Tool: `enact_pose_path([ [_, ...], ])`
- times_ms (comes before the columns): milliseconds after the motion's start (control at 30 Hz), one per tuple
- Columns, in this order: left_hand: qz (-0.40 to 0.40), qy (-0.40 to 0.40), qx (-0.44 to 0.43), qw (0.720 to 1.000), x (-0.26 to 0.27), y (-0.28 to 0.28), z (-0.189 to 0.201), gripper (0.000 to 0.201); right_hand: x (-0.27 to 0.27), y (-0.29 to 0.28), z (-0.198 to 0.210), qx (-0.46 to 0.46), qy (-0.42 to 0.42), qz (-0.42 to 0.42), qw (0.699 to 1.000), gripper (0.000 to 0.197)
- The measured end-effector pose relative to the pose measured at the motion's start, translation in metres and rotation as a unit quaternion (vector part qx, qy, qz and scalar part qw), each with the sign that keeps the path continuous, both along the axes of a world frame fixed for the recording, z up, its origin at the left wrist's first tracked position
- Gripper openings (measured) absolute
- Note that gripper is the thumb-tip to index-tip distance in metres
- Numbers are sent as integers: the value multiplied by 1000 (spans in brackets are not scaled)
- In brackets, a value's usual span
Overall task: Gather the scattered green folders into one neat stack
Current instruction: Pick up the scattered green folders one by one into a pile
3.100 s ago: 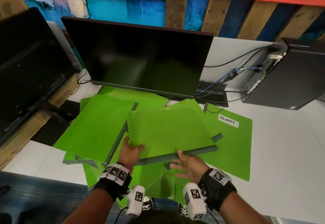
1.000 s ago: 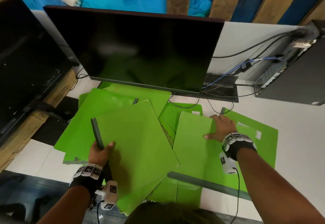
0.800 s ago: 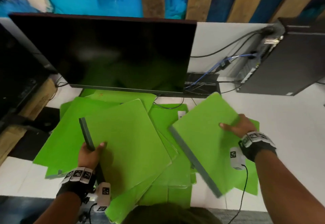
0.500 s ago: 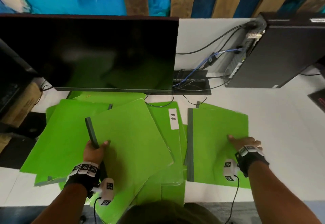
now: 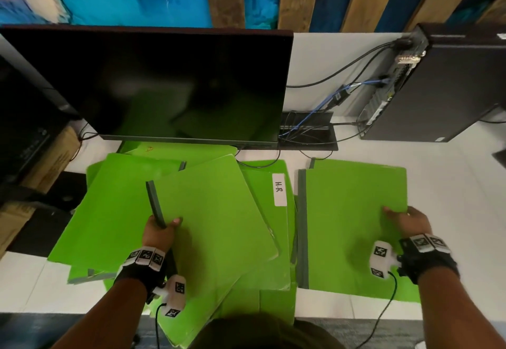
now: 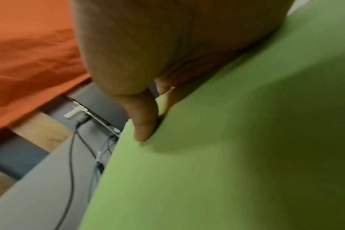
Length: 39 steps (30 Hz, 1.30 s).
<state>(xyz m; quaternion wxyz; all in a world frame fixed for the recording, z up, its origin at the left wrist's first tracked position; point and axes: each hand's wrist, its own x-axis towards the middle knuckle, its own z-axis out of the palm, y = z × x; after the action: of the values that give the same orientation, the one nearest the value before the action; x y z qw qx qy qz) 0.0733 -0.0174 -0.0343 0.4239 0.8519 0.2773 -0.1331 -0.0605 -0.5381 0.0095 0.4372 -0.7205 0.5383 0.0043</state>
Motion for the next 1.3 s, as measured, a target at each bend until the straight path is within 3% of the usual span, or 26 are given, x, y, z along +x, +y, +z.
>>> enact_pose_path([
  [100, 5, -9, -12, 1000, 0, 0, 3, 48, 4, 3, 30, 5, -88, 33, 996, 33],
  [233, 3, -31, -36, 999, -3, -3, 9, 44, 20, 24, 53, 48, -132, 103, 985, 32],
  [433, 17, -91, -135, 986, -18, -16, 17, 23, 56, 113, 26, 80, -160, 170, 969, 33],
  [633, 21, -80, -236, 968, -43, -20, 22, 12, 75, 184, -4, 68, -116, 206, 969, 34],
  [800, 17, -108, -269, 957, -63, -18, 36, 26, 82, 230, -11, 63, -50, 260, 962, 48],
  [867, 49, -114, -305, 944, -67, -14, 45, 14, 88, 246, -8, 59, -27, 276, 959, 55],
  [900, 70, -105, -320, 939, -67, -10, 48, 20, 91, 254, -4, 55, -18, 280, 958, 58],
  [967, 81, -57, -358, 929, -67, -1, 51, 59, 98, 268, 4, 45, -24, 292, 955, 56],
  [1033, 62, -52, -365, 927, -64, 9, 52, 88, 107, 281, 13, 30, -41, 322, 945, 47],
  [1067, 46, -77, -342, 935, -64, 16, 51, 86, 110, 289, 18, 27, -52, 345, 937, 44],
  [1167, 61, -121, -269, 954, -65, 44, 44, 55, 121, 309, 23, 54, -71, 410, 908, 51],
  [1300, 137, -153, -274, 939, -73, 99, 43, 41, 135, 329, 11, -3, -53, 527, 848, 48],
])
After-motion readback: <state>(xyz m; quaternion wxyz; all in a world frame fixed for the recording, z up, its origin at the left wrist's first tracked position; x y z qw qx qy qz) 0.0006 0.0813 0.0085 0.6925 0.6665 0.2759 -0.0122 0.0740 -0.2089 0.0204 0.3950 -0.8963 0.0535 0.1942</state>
